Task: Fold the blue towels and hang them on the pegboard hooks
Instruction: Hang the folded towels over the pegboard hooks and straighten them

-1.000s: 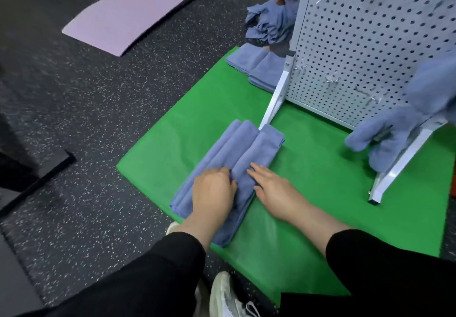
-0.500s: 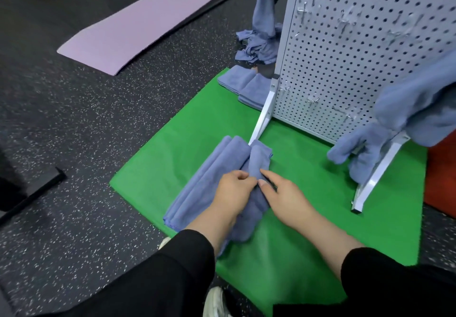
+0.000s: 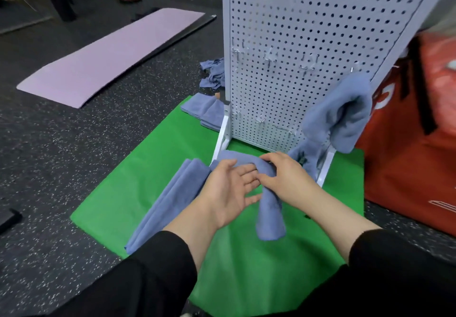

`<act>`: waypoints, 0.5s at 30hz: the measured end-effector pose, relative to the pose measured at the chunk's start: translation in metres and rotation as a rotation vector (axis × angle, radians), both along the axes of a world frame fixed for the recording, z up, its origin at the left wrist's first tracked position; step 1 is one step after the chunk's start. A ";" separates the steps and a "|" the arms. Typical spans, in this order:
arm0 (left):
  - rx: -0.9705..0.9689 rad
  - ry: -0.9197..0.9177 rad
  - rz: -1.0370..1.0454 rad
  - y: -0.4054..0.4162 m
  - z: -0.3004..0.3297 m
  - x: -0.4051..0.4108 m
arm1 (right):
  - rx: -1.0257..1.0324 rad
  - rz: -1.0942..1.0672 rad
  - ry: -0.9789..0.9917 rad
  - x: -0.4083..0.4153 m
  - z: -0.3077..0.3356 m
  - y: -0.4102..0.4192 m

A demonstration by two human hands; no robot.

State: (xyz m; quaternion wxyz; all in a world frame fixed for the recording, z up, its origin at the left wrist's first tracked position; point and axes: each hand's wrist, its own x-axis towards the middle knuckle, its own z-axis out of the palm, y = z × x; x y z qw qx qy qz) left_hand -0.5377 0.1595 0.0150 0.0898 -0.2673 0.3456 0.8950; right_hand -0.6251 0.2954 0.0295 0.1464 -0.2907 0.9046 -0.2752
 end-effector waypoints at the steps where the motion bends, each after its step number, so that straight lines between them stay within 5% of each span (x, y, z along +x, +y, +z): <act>1: -0.044 -0.001 -0.003 0.003 0.002 -0.003 | -0.021 -0.020 -0.005 -0.004 0.003 0.004; 4: -0.574 0.048 0.003 0.011 0.010 -0.013 | -0.062 -0.076 -0.002 -0.010 0.011 0.012; 7: -1.726 0.163 -0.013 -0.001 0.011 -0.019 | -0.100 -0.080 0.019 -0.016 0.013 0.017; 8: -1.968 0.239 -0.130 -0.005 0.010 -0.022 | -0.115 -0.069 0.022 -0.018 0.014 0.018; 11: -2.051 0.288 -0.404 -0.008 0.011 -0.039 | -0.136 -0.028 0.020 -0.023 0.014 0.019; 15: -1.908 0.307 -0.285 -0.003 0.010 -0.063 | -0.181 -0.062 0.087 -0.029 0.009 0.016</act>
